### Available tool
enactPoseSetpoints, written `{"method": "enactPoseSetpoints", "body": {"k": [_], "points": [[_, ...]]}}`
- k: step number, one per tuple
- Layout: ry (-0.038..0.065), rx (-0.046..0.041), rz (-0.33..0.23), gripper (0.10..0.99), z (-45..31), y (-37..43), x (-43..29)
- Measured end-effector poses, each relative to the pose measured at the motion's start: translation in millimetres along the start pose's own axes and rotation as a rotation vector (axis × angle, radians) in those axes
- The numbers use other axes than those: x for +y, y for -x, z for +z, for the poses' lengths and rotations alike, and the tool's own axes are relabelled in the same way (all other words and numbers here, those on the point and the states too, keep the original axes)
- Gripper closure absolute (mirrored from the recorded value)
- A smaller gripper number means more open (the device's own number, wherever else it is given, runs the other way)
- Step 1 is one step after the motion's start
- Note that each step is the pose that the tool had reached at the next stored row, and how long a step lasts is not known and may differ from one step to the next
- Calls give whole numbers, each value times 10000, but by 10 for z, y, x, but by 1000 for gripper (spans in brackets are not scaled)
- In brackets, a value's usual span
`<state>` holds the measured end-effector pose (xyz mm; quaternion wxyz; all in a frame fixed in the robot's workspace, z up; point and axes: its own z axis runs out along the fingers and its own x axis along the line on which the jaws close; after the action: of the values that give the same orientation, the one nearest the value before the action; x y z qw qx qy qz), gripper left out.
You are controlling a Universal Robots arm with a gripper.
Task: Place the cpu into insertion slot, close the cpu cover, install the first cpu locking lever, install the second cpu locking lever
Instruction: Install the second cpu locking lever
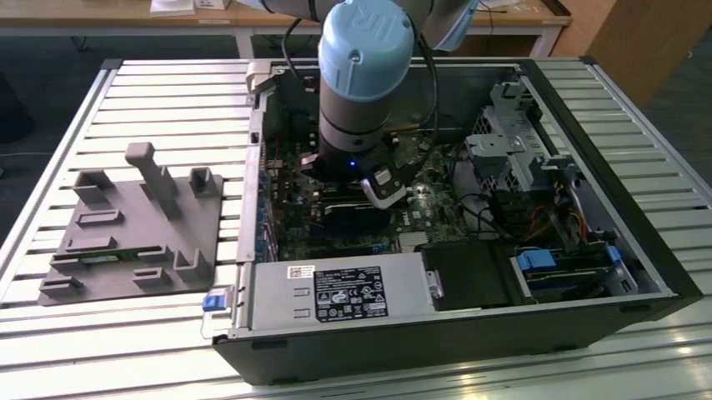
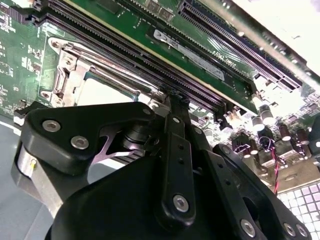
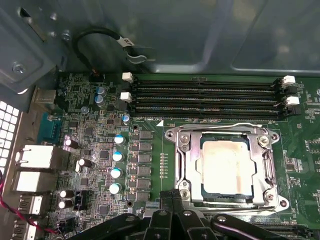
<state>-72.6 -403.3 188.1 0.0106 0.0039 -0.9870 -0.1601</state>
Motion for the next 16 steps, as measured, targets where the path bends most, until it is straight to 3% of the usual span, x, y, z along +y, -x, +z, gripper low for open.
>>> {"method": "enactPoseSetpoints", "body": {"k": [5,16], "points": [[18,-11,14,980,-26,0,11],[12,-22,58,980,-405,-8,136]]}}
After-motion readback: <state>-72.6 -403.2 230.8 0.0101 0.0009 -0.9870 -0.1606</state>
